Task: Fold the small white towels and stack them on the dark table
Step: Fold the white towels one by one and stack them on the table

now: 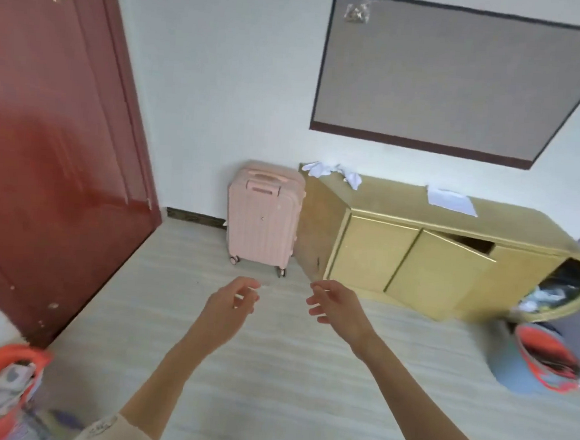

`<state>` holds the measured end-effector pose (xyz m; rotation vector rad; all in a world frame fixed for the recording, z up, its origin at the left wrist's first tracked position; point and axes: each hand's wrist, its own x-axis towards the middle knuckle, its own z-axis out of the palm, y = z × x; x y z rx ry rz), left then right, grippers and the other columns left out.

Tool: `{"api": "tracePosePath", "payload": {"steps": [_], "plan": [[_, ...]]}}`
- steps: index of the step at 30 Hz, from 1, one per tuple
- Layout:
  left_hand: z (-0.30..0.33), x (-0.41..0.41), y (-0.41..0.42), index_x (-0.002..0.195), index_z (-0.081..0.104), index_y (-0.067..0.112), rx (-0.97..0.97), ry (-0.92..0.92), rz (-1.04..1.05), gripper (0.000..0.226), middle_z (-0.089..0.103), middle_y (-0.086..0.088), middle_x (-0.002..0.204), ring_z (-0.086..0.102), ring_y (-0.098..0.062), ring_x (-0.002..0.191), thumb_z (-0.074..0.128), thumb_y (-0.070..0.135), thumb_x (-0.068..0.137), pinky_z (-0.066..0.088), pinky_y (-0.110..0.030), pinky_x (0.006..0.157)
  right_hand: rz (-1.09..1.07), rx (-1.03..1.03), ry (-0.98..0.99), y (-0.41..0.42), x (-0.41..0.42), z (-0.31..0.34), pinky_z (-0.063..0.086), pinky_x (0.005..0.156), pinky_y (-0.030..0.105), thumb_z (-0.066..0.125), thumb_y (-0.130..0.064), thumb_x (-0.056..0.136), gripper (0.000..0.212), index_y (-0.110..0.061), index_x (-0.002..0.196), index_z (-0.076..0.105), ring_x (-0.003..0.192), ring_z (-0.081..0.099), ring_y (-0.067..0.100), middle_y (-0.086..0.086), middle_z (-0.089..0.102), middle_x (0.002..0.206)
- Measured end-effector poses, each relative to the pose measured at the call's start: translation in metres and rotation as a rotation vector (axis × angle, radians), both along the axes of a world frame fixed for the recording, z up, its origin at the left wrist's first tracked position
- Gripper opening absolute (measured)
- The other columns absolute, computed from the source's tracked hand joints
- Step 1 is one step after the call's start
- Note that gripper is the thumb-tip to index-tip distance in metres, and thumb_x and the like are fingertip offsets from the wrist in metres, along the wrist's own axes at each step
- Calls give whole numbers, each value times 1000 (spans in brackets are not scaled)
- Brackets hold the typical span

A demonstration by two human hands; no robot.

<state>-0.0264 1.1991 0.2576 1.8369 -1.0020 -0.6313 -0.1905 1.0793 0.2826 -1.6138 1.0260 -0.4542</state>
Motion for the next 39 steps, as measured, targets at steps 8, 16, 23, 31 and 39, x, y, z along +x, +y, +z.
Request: {"api": "tracePosePath", "payload": {"steps": [8,16,23,31,39], "plan": [[-13,-9,-202,99,56,26,42,1,-175,14,64,4,92,62,-7,76,47,17,95,46,-17,67,-166,0,-3,-184,-37,-16,50,73,31,46,-20,97,21,-12,112,58,78,61,17,4,65,90],[-11,23,-447,103,56,21,8,1,-273,15,62,7,90,61,-10,80,43,16,97,47,-18,70,-269,-9,18,-410,-15,-15,49,69,27,45,-18,97,22,-12,113,58,75,60,15,2,64,89],[4,24,-632,97,58,24,61,6,-383,16,64,3,89,61,-11,74,44,15,96,47,-21,68,-382,-20,8,-574,-27,-10,50,69,28,48,-18,96,21,-11,111,60,74,61,16,2,65,87],[-53,-10,-830,83,54,36,219,-25,-443,22,65,5,83,63,-16,71,50,16,92,47,-24,67,-421,37,75,-778,-70,-65,48,63,25,47,-15,96,20,-10,110,60,69,60,15,4,64,87],[-113,-81,-1045,116,60,2,411,-93,-489,58,63,-12,119,60,-23,109,35,34,74,40,-24,89,-392,48,296,-989,-133,-135,49,81,35,48,-17,94,21,-9,107,62,80,60,22,4,66,86]]}}
